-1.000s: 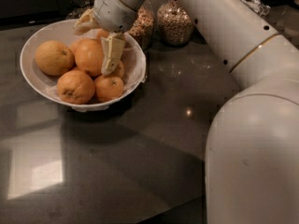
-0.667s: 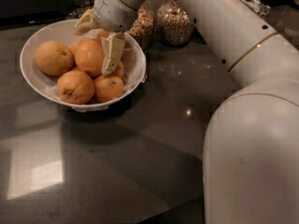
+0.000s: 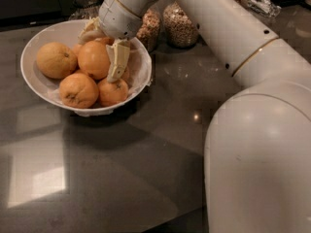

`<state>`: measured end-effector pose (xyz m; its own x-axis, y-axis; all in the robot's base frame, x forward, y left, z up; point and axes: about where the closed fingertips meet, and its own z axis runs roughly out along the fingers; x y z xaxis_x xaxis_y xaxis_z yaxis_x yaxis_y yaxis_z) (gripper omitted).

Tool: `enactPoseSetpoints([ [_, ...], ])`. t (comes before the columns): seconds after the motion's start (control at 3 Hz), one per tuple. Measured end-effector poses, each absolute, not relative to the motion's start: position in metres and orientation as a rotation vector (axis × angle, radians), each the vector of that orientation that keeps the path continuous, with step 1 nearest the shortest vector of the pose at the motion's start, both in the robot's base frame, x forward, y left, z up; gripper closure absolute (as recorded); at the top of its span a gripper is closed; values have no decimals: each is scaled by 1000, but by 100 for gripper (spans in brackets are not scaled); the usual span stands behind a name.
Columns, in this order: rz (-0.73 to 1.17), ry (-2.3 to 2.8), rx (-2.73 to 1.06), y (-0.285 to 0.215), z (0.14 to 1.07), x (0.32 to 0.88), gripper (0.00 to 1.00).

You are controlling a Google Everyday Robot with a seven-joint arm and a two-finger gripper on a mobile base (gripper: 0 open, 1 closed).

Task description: Pick orange from white bowl

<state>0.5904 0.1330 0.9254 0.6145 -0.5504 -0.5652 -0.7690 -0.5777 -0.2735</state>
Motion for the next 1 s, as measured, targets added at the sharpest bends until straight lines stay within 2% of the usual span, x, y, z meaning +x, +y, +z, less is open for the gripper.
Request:
enactPoseSetpoints([
  [0.33, 600, 1045, -2342, 133, 926, 590, 38],
  [1.0, 600, 1045, -2342, 133, 926, 590, 85],
])
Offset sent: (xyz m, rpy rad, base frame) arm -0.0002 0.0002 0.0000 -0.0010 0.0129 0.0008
